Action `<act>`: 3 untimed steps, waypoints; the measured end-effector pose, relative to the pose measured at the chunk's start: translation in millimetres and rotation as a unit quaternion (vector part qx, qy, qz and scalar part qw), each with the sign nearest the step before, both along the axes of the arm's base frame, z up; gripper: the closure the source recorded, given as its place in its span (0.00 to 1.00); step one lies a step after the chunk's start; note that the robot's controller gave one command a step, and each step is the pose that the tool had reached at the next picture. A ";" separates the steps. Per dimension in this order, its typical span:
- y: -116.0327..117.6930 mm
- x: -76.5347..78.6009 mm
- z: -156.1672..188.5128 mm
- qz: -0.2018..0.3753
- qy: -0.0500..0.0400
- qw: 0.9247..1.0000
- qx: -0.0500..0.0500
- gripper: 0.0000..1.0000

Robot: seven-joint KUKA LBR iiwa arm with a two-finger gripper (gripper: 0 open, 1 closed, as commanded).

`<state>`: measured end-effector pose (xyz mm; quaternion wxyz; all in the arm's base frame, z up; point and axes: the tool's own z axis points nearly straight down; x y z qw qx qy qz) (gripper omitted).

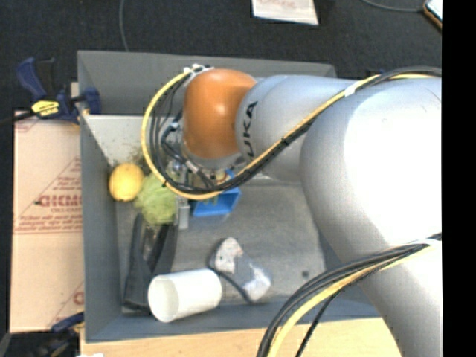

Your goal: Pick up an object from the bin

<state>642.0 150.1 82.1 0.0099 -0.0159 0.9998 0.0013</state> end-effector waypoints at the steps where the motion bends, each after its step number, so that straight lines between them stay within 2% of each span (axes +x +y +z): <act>1: 22.8 -40.7 53.3 0.105 -0.001 0.994 -0.003 0.00; 2: 21.0 -16.4 11.7 -0.003 -0.004 1.000 0.001 0.00; 3: 29.0 -13.5 4.0 0.140 -0.011 0.990 -0.002 0.00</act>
Offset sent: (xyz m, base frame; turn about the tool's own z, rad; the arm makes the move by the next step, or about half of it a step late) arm -0.0090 0.0212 -0.0101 0.0852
